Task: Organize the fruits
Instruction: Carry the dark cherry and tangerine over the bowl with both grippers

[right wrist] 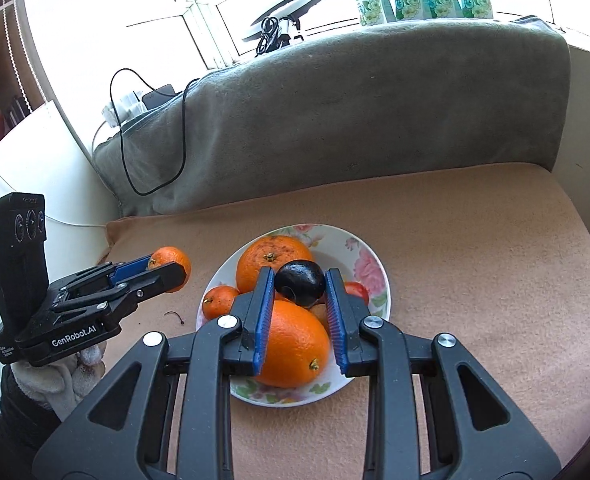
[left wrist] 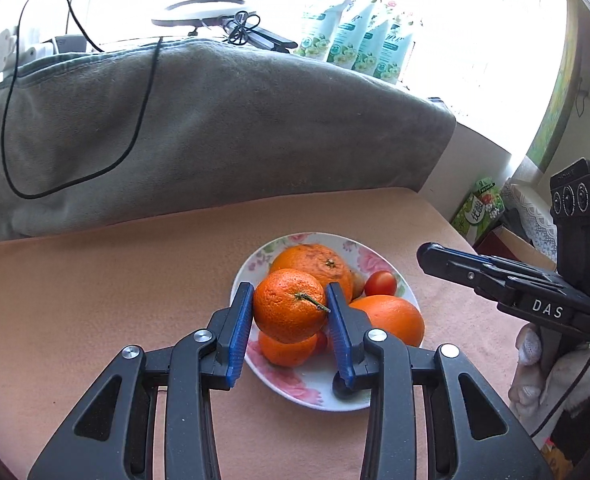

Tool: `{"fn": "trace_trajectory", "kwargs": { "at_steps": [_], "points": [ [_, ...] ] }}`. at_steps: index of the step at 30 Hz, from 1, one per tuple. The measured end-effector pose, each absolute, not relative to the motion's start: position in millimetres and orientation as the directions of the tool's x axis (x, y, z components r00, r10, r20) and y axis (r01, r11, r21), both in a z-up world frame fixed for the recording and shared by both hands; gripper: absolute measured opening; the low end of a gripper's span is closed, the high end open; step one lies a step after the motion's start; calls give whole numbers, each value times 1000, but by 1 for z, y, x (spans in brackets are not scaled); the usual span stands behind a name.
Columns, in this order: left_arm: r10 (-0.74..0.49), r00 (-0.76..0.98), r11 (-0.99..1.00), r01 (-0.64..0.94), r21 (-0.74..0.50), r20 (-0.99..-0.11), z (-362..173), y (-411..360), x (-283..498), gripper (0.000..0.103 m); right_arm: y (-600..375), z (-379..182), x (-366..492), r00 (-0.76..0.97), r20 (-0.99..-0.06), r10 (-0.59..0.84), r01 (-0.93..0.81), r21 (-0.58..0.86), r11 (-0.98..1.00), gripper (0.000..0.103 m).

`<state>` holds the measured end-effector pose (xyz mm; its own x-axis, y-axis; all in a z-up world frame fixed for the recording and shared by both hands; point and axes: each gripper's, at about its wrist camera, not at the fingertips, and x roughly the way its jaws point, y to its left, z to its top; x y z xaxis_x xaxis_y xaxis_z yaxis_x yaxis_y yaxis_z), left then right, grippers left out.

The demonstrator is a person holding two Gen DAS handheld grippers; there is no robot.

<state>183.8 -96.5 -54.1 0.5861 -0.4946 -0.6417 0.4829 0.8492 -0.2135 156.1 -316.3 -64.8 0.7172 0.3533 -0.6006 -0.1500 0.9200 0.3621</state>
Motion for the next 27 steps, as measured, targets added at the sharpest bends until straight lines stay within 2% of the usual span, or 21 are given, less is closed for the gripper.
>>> {"fn": "trace_trajectory", "kwargs": {
  "at_steps": [27],
  "points": [
    [-526,540,811,550,-198,-657,-57,-150,188,35,-332,-101,238,572,-663,483,-192,465,864,27]
  ]
}}
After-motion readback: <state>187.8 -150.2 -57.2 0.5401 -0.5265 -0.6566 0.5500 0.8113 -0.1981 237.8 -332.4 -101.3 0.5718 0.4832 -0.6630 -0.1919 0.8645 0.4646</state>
